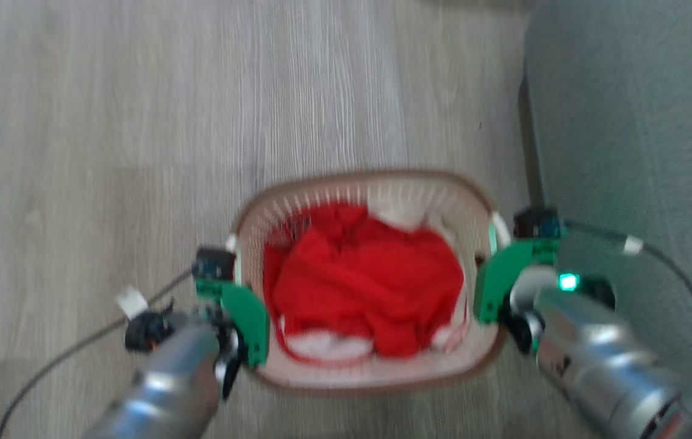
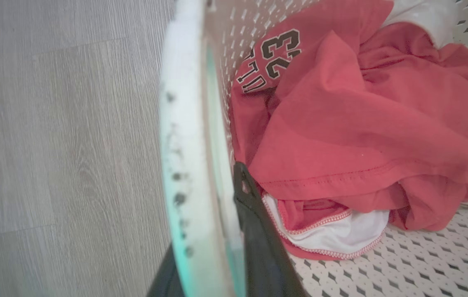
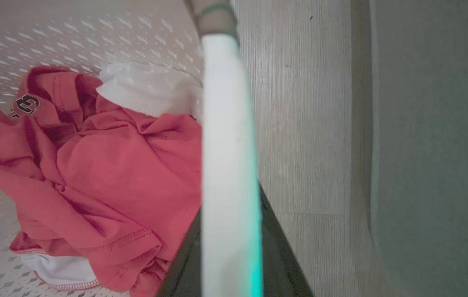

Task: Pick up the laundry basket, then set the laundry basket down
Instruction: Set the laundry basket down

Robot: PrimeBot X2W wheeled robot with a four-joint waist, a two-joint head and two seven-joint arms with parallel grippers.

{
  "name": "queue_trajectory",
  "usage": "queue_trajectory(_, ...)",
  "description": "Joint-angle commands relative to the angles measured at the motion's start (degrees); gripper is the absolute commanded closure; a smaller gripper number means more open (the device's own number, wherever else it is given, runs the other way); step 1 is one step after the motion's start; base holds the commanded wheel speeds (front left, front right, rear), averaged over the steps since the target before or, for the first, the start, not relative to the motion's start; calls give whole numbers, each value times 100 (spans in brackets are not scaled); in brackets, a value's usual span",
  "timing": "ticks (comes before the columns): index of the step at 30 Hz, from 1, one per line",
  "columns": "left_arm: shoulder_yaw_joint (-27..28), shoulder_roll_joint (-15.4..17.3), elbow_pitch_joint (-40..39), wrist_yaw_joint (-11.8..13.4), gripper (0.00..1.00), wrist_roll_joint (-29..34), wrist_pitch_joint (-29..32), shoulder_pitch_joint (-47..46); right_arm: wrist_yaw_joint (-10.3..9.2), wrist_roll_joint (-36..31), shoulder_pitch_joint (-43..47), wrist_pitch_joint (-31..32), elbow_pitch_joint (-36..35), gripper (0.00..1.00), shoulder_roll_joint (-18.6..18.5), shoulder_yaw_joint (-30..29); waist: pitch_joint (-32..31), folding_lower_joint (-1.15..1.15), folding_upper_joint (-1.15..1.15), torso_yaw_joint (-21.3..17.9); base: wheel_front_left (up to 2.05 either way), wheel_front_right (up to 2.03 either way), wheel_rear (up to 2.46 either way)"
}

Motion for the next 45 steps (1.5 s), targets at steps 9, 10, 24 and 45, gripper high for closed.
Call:
queue_trajectory(9, 53, 134, 73, 101, 100, 221, -299, -1352, -9, -254, -1215, -296, 22, 100, -39, -51, 1839, -2, 0, 5, 0, 0, 0)
queue_trajectory(10, 58, 134, 85, 107, 100, 232, -318, -1480, -9, -306, -1321, -303, 23, 100, -57, -93, 2012, -2, 0, -1, 0, 0, 0)
queue_trajectory(24, 33, 146, 230, 165, 100, 367, -540, -2333, -9, -1056, -1933, -423, 26, 100, -145, -740, 3267, -2, 0, -52, 0, 0, 0)
queue_trajectory(45, -50, 136, 279, 194, 100, 383, -640, -2562, -9, -2104, -2078, -431, 26, 100, -71, -1790, 3688, -2, 0, -25, 0, 0, 0)
